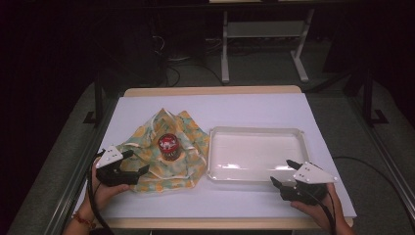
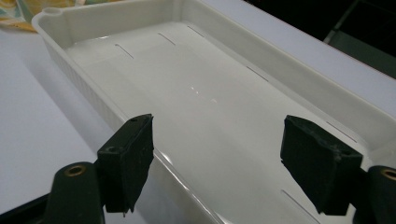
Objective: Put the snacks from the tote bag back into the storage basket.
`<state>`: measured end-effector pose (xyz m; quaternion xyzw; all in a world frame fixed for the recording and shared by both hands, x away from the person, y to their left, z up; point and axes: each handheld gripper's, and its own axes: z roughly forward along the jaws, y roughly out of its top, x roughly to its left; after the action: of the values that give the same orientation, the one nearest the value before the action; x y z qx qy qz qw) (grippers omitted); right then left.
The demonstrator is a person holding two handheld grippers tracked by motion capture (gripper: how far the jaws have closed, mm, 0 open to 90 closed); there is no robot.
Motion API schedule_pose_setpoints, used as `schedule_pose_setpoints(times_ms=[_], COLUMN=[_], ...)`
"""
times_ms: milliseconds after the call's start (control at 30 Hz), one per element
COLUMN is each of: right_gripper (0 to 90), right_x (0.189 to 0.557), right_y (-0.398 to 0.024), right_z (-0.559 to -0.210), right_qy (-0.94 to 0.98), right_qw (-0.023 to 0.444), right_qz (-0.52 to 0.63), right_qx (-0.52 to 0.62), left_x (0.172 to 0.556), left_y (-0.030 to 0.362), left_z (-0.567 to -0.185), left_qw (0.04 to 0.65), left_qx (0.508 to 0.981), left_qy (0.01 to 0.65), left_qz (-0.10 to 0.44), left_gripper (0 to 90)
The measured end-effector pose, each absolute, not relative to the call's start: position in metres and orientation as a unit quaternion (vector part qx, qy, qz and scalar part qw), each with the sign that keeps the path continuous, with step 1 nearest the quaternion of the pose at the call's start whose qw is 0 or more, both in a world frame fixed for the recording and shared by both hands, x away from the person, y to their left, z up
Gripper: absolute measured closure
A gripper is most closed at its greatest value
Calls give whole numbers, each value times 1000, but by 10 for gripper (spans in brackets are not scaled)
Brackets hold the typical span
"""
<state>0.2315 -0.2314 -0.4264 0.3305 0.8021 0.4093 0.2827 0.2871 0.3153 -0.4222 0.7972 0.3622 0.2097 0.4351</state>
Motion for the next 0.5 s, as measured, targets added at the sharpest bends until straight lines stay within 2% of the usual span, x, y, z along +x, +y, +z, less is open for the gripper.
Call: schedule_pose_setpoints(times_ms=[500], right_gripper=[250], right_x=[232], right_y=[-231], right_z=[-427], right_qy=[803], right_qw=[283], right_qz=[409], right_qx=[329], left_x=[286], left_y=[303], left_z=[-419], left_qw=[418], left_qx=[813], left_qy=[351], left_qz=[203], left_gripper=[160])
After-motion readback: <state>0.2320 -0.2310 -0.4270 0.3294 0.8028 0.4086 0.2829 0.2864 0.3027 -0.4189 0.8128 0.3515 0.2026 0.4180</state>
